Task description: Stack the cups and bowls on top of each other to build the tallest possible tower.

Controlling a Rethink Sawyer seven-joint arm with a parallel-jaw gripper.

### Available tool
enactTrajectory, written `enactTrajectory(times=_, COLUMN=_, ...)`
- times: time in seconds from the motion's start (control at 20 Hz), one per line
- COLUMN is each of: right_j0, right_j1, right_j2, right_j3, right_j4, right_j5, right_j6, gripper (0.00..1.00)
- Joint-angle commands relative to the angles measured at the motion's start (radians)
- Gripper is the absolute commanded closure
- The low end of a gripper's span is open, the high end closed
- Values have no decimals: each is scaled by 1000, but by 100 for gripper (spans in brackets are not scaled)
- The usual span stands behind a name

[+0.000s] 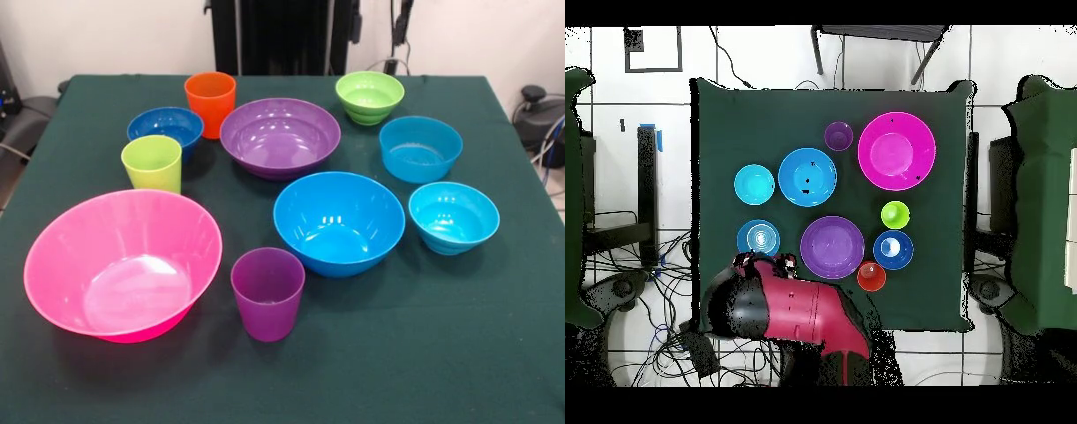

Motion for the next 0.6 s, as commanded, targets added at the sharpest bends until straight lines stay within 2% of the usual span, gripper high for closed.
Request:
enactTrajectory(times=0.05, right_j0=-29, right_j1=104, right_j2=86, right_j3=-38, right_j4=-68, right_j5=-69, right_j6=69, gripper=0)
enactTrajectory(times=0.6, right_j0=-44, right_j1=141, right_j2=104, right_j3=-57, right_j4=-67, right_j5=-98, right_j6=63, gripper=0)
